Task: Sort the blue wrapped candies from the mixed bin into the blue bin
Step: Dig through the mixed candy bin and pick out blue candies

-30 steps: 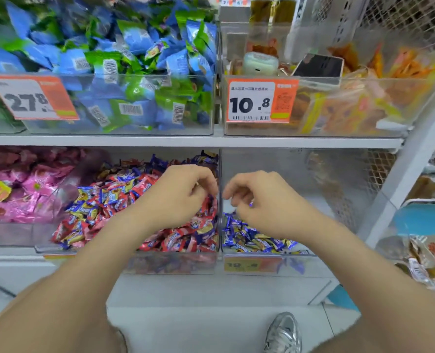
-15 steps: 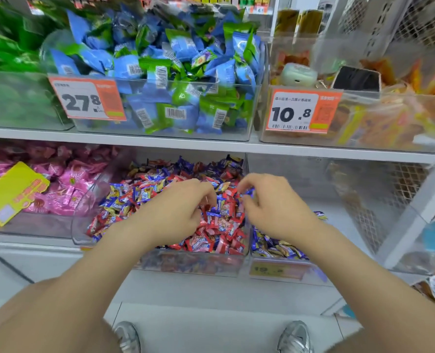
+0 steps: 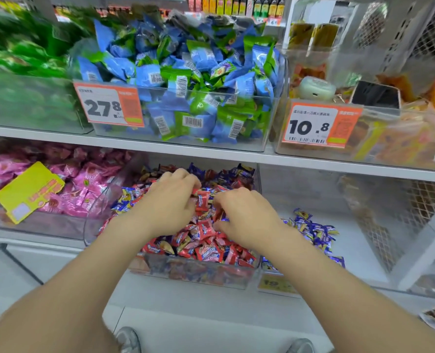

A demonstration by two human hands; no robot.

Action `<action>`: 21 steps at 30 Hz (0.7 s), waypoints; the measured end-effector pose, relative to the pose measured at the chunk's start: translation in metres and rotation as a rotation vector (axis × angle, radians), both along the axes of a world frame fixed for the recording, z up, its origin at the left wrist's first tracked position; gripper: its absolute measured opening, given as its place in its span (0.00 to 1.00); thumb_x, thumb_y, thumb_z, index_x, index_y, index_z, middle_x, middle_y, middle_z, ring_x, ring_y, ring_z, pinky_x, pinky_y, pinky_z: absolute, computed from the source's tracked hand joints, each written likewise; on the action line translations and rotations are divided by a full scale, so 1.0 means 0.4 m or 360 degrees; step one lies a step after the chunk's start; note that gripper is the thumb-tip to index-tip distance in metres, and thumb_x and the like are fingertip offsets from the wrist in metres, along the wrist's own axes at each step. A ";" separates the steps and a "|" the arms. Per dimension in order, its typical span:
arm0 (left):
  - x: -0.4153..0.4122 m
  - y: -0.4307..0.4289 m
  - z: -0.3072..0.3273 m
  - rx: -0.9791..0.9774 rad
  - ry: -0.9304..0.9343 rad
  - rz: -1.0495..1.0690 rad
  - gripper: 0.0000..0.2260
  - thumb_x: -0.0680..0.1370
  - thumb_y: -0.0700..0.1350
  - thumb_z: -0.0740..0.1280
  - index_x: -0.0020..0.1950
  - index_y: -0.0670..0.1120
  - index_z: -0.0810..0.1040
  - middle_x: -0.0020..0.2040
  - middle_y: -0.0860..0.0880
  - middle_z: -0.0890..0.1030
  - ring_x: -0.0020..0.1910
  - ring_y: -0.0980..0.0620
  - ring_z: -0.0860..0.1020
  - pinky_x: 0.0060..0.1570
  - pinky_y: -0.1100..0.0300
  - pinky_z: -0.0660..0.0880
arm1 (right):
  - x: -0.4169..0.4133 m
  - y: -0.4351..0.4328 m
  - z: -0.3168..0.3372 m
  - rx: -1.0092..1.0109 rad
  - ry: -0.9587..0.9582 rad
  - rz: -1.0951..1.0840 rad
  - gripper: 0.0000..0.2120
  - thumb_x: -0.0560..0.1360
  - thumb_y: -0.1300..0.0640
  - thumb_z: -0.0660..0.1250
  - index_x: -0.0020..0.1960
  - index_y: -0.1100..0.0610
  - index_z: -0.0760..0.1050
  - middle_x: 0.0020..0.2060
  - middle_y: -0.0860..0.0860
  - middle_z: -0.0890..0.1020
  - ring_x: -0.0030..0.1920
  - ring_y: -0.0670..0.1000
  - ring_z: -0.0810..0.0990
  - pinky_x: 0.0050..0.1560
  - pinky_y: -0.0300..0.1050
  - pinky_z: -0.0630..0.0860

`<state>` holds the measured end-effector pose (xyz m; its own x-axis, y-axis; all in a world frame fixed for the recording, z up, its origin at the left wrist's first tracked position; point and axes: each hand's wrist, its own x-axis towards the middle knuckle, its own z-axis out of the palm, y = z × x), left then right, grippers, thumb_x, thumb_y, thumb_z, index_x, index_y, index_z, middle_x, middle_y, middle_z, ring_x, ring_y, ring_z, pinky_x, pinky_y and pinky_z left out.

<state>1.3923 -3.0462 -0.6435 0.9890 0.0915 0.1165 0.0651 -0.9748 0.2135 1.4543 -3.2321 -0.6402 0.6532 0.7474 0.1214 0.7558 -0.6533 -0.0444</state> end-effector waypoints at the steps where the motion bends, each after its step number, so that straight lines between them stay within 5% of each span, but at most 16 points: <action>1: 0.000 0.014 -0.004 0.0049 0.0020 0.0071 0.19 0.83 0.51 0.64 0.74 0.52 0.70 0.71 0.50 0.69 0.69 0.43 0.68 0.66 0.41 0.71 | 0.003 0.014 0.003 0.0019 0.0057 -0.0014 0.16 0.78 0.45 0.74 0.59 0.54 0.78 0.50 0.54 0.83 0.53 0.59 0.82 0.49 0.53 0.78; 4: 0.013 0.055 -0.008 0.0151 0.0063 0.0283 0.24 0.82 0.52 0.64 0.77 0.48 0.66 0.73 0.46 0.68 0.71 0.39 0.66 0.65 0.40 0.69 | 0.013 0.041 0.007 0.0313 0.0197 -0.0034 0.06 0.81 0.57 0.68 0.57 0.55 0.80 0.46 0.53 0.83 0.48 0.57 0.82 0.46 0.54 0.81; 8: 0.054 0.122 -0.015 -0.0112 0.0095 0.0349 0.21 0.80 0.49 0.54 0.69 0.42 0.73 0.60 0.37 0.78 0.61 0.33 0.75 0.60 0.39 0.75 | 0.026 0.046 0.003 0.0520 0.0311 -0.0183 0.16 0.78 0.67 0.61 0.61 0.53 0.77 0.46 0.51 0.75 0.47 0.55 0.77 0.44 0.51 0.71; 12: 0.072 0.144 -0.021 -0.0201 0.0050 0.0230 0.13 0.86 0.50 0.58 0.52 0.47 0.80 0.37 0.50 0.77 0.42 0.39 0.77 0.48 0.42 0.79 | 0.046 0.057 0.013 0.0711 0.0425 -0.0226 0.13 0.82 0.64 0.57 0.59 0.59 0.79 0.48 0.50 0.78 0.50 0.53 0.75 0.47 0.44 0.69; 14: 0.081 0.149 -0.019 -0.0176 -0.0001 0.0247 0.12 0.85 0.52 0.61 0.52 0.49 0.82 0.39 0.48 0.78 0.43 0.39 0.78 0.49 0.44 0.80 | 0.061 0.077 0.007 0.0683 0.0401 -0.0224 0.08 0.83 0.63 0.57 0.47 0.59 0.73 0.41 0.52 0.76 0.44 0.56 0.75 0.37 0.43 0.66; 17: 0.106 0.161 -0.019 -0.0217 0.0012 0.0286 0.10 0.83 0.46 0.62 0.43 0.47 0.76 0.44 0.42 0.79 0.42 0.39 0.76 0.44 0.49 0.76 | 0.081 0.111 -0.002 0.0618 0.0373 -0.0256 0.08 0.81 0.67 0.59 0.43 0.61 0.69 0.39 0.58 0.75 0.39 0.60 0.75 0.37 0.50 0.66; 18: 0.110 0.160 -0.018 -0.0231 0.0091 0.0271 0.07 0.82 0.43 0.62 0.49 0.46 0.78 0.48 0.41 0.79 0.44 0.39 0.76 0.44 0.51 0.74 | 0.090 0.122 -0.004 0.0608 0.0360 -0.0263 0.09 0.80 0.68 0.59 0.41 0.61 0.68 0.37 0.58 0.74 0.38 0.60 0.74 0.37 0.50 0.67; 21: 0.108 0.171 -0.017 -0.0253 0.0315 0.0083 0.27 0.81 0.38 0.61 0.80 0.53 0.68 0.73 0.44 0.75 0.72 0.41 0.72 0.67 0.52 0.73 | 0.114 0.155 0.002 0.0455 0.0313 -0.0353 0.08 0.78 0.69 0.61 0.41 0.62 0.68 0.39 0.57 0.74 0.44 0.63 0.76 0.40 0.50 0.69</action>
